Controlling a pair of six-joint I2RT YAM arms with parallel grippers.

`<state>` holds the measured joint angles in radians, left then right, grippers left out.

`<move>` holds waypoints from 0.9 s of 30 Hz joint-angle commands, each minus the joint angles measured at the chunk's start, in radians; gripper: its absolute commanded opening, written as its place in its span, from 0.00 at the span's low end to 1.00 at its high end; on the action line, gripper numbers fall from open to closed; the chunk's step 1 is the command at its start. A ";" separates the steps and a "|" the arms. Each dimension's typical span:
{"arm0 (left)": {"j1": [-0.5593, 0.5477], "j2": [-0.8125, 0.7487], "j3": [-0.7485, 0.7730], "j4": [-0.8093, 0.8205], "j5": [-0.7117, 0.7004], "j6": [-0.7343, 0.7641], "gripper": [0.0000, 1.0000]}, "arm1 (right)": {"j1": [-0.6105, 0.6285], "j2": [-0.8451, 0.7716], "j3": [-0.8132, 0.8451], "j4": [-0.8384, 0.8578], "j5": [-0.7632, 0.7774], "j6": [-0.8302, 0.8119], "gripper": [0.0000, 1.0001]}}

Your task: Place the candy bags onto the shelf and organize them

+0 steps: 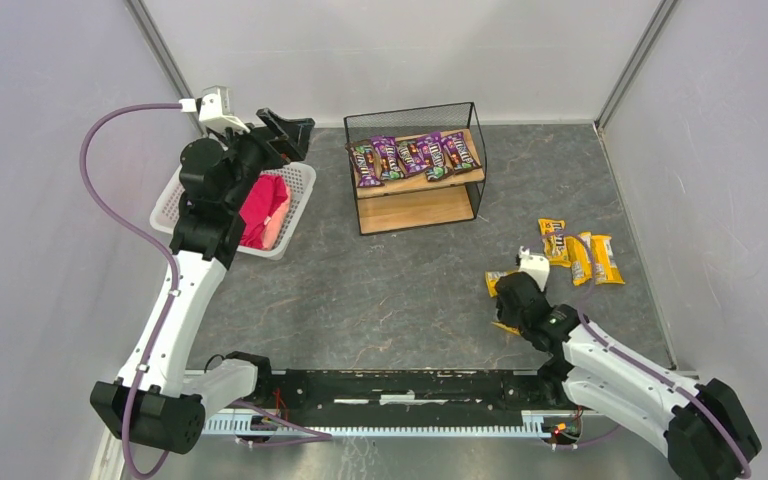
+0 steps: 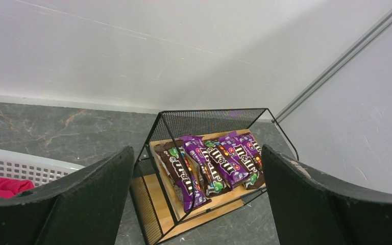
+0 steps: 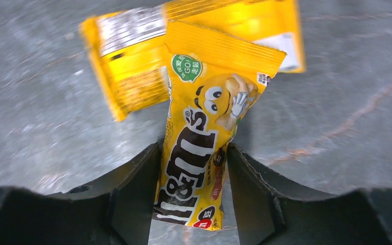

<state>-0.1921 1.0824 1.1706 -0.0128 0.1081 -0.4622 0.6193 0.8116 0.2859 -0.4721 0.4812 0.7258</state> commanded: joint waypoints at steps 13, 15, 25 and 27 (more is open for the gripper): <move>-0.003 0.004 -0.012 0.039 -0.012 0.048 1.00 | 0.451 0.477 0.266 0.320 -0.162 -0.320 0.58; -0.003 0.012 -0.011 0.038 -0.012 0.049 1.00 | 0.458 0.539 0.322 0.315 -0.159 -0.347 0.59; -0.003 0.017 -0.009 0.038 0.007 0.037 1.00 | 0.457 0.472 0.273 0.327 -0.233 -0.384 0.95; -0.003 0.016 -0.009 0.040 0.018 0.030 1.00 | 0.457 0.436 0.233 0.323 -0.232 -0.378 0.95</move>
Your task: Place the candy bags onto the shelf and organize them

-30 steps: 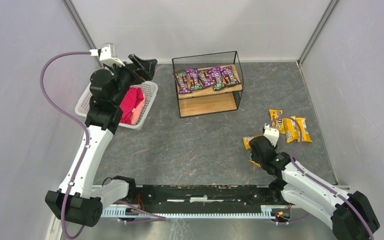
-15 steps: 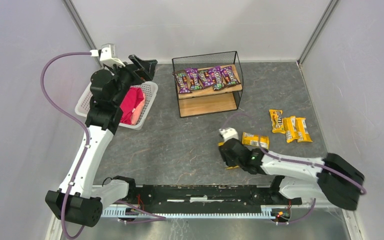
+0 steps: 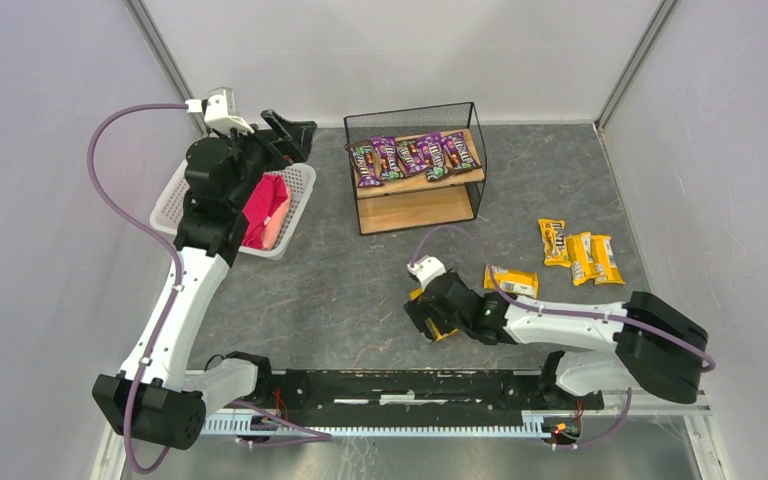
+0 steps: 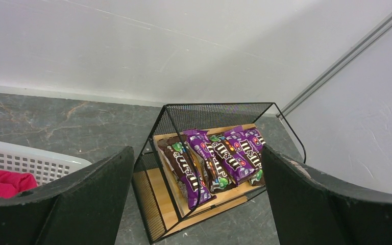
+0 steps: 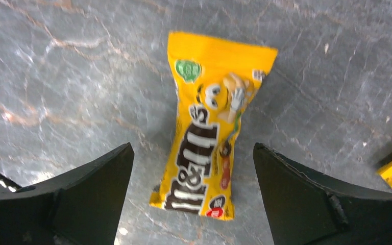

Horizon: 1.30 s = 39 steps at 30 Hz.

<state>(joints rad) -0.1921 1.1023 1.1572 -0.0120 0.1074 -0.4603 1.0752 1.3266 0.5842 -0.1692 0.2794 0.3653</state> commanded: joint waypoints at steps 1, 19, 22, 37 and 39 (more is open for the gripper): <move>-0.003 -0.002 0.004 0.041 0.022 0.025 1.00 | 0.001 -0.094 -0.084 0.019 -0.029 -0.011 0.94; -0.013 0.012 -0.001 0.038 0.010 0.026 1.00 | 0.014 -0.232 -0.204 0.056 0.080 0.054 0.50; -0.014 0.014 -0.001 0.038 0.009 0.026 1.00 | 0.013 -0.245 -0.204 0.087 0.126 0.049 0.46; -0.015 0.014 0.002 0.036 0.007 0.027 1.00 | -0.265 -0.059 -0.026 0.361 0.297 -0.208 0.40; -0.015 0.016 0.004 0.035 0.015 0.023 1.00 | -0.298 -0.004 -0.003 0.430 0.296 -0.241 0.39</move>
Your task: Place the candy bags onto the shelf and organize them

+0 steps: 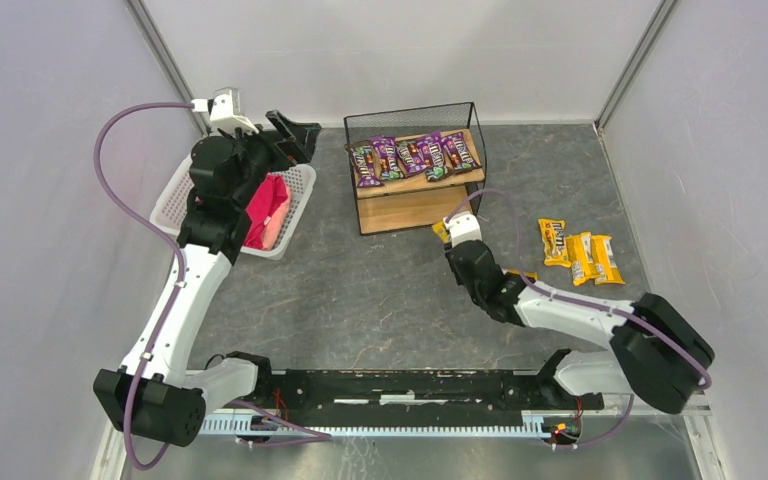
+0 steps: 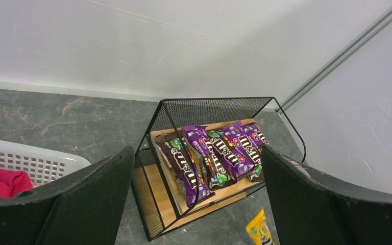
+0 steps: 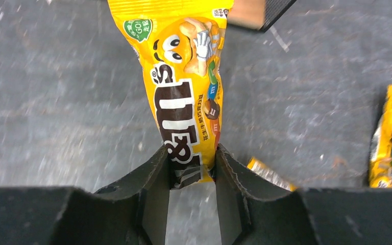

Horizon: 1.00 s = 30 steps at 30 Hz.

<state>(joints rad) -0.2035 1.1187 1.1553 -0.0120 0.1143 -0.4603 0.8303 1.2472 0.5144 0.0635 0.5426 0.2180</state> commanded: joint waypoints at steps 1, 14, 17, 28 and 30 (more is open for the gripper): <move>-0.004 0.000 0.006 0.038 0.011 0.023 1.00 | -0.063 0.106 0.083 0.231 0.036 -0.107 0.39; 0.003 -0.007 0.009 0.043 0.039 -0.003 1.00 | -0.124 0.398 0.222 0.541 0.139 -0.163 0.38; 0.012 -0.007 0.008 0.047 0.051 -0.012 1.00 | -0.133 0.440 0.221 0.624 0.138 -0.161 0.38; 0.073 0.012 -0.005 0.080 0.115 -0.074 1.00 | -0.161 0.462 0.257 0.525 0.103 -0.099 0.80; 0.075 0.011 -0.006 0.082 0.121 -0.078 1.00 | -0.160 0.369 0.202 0.448 0.088 -0.028 0.82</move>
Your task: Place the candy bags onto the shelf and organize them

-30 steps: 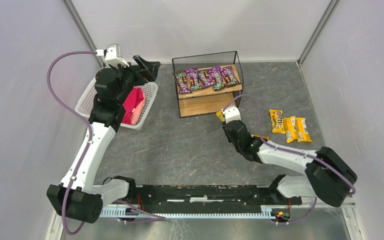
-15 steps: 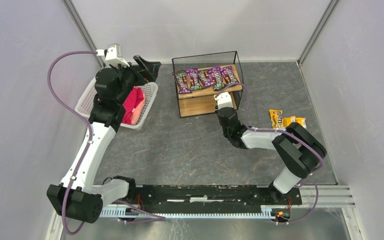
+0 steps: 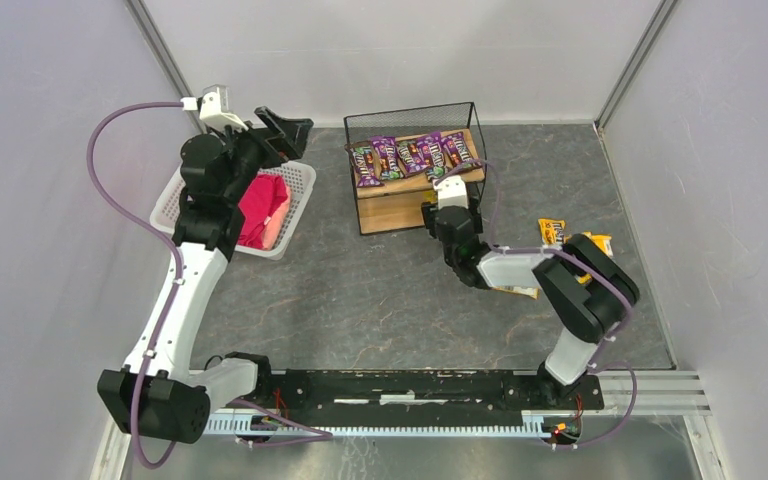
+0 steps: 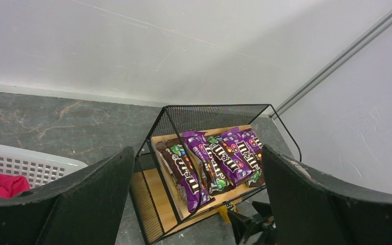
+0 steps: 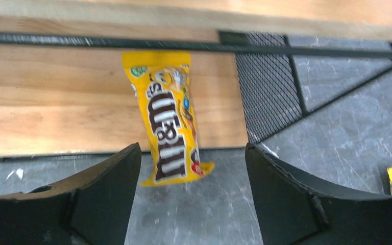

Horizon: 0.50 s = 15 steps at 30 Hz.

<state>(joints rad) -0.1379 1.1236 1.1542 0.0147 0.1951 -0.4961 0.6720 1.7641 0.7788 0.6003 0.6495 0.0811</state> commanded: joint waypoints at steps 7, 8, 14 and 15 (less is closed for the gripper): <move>0.014 0.008 -0.009 0.066 0.055 -0.055 1.00 | -0.022 -0.415 -0.240 -0.225 -0.232 0.386 0.80; 0.013 0.008 -0.011 0.068 0.054 -0.056 1.00 | -0.042 -0.430 -0.253 -0.216 -0.283 0.419 0.80; 0.012 0.021 -0.014 0.071 0.055 -0.061 1.00 | -0.194 -0.382 -0.311 -0.022 -0.621 0.622 0.77; 0.012 0.022 -0.014 0.071 0.056 -0.061 1.00 | -0.220 -0.357 -0.327 0.028 -0.671 0.655 0.76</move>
<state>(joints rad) -0.1303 1.1366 1.1393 0.0341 0.2237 -0.5255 0.5236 1.3525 0.4919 0.4480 0.2317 0.5472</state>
